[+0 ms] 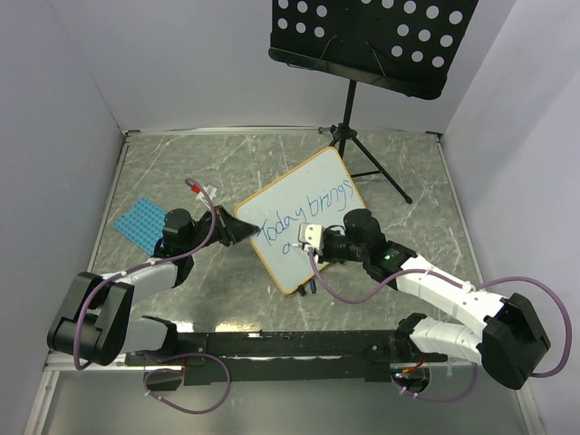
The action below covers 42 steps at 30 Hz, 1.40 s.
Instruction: Write a sentence on the whiteboard
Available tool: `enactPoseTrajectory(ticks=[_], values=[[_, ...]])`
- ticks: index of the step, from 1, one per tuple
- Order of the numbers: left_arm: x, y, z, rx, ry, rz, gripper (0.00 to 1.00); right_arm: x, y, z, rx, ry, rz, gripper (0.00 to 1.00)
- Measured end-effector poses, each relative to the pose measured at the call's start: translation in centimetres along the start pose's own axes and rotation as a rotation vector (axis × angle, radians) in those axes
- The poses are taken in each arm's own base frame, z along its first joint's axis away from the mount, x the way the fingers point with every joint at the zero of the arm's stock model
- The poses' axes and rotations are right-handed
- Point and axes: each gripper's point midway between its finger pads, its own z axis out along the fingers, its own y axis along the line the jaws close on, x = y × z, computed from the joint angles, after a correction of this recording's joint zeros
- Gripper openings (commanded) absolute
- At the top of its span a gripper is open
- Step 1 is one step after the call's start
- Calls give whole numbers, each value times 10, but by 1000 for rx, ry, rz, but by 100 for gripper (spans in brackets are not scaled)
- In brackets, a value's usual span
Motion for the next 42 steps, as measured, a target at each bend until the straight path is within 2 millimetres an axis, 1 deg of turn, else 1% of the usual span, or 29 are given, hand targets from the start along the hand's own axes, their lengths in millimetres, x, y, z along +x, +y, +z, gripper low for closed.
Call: enactPoseTrajectory(ticks=[9,17,21,25,30,33,36,42], values=[[0,0,0,1,0,0,1,11,14,-6,-54,43,13,0],[0,0,0,1,0,1,1,19,33,-8,-139,73,40,0],[0,0,0,1,0,1,1,19,42,-8,-177,74,52,0],[0,0,0,1,0,1,1,13,44,-6,-186,58,73,0],[0,0,0,2,0,2,1,-8,31,-6,-152,8,84,0],[0,0,0,2,0,2,1,-13,22,-8,-124,-13,88,0],[0,0,0,2,-1,2,1,-12,13,-12,-92,-16,105,0],[0,-1,0,3,-1,3,1,-5,-15,-24,0,-14,130,0]])
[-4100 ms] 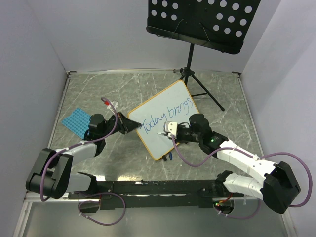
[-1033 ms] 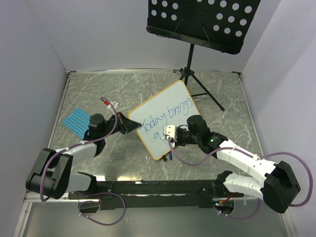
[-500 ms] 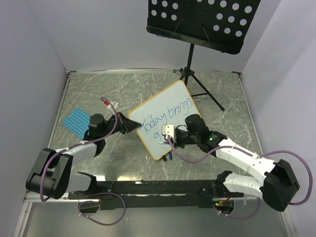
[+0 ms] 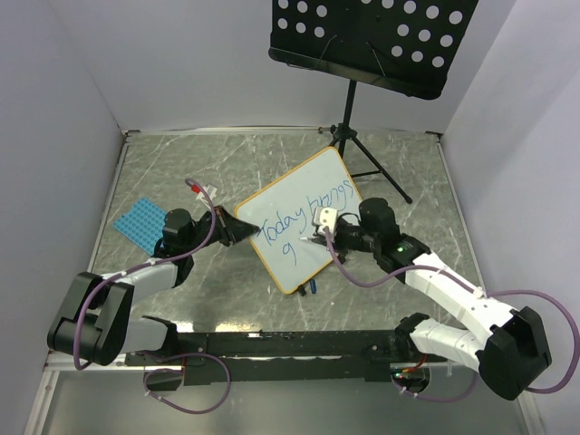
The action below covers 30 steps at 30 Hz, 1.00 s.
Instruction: Write a sentence on the whiteboard
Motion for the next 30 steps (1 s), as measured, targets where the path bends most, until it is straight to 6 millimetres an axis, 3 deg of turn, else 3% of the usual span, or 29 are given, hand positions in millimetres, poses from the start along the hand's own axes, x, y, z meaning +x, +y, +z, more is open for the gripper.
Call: enactPoseTrajectory(ticks=[6,30], values=[[0,0,0,0,0,0,1,-1,-12,-5,41,-17,-7,0],[0,0,0,-1,1,-1,1,9,0,10,-38,-24,-35,0]])
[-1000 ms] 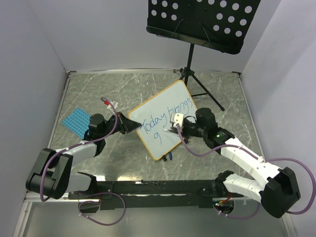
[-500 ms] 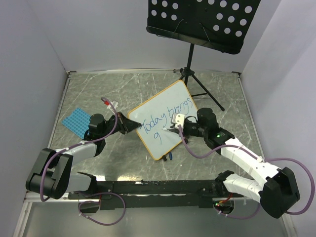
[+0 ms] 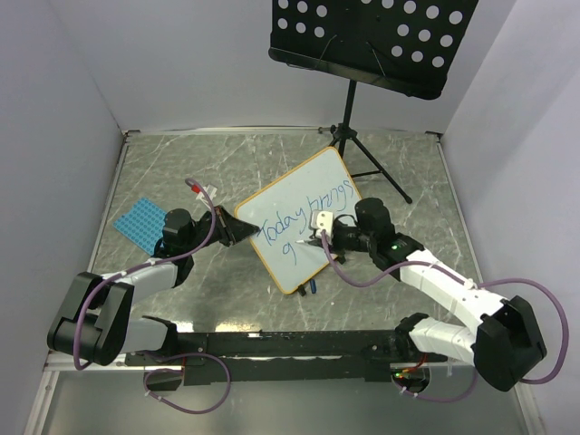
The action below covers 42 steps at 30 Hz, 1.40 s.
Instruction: Write a sentence on the whiteboard
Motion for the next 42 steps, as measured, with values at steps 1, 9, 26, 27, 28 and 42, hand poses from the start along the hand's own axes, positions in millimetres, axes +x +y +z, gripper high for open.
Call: enactPoseTrajectory(ticks=[1,9,26,27,28,42], values=[[0,0,0,0,0,0,1,1,1,1,-6,2,-1,0],[0,0,0,0,0,0,1,4,10,9,-36,16,1,0],[0,1,0,-3,0,-2,1,0,-2,12,32,16,16,0],[0,1,0,-2,0,-2,1,0,-2,12,33,17,16,0],[0,1,0,-2,0,-2,1,0,-2,12,33,17,16,0],[0,1,0,-2,0,-2,1,8,-8,4,63,50,30,0]])
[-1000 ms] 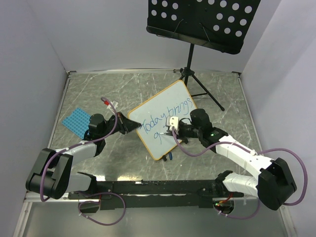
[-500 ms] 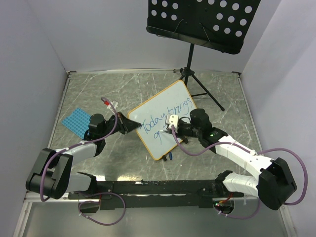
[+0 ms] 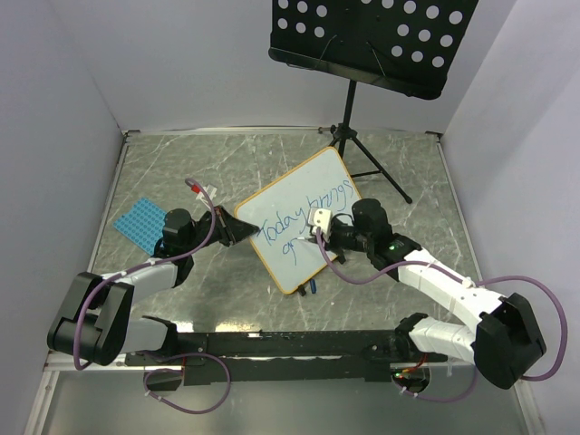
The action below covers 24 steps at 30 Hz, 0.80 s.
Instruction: Write a sentence on the whiteboard
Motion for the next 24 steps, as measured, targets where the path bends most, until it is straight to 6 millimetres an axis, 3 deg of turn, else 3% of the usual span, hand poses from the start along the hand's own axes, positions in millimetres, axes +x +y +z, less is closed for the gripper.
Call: enactPoseTrajectory(ticks=[15,24], values=[[0,0,0,0,0,0,1,7,17,-1,-78,17,20,0],[0,0,0,0,0,0,1,-1,18,4,-86,3,48,0]])
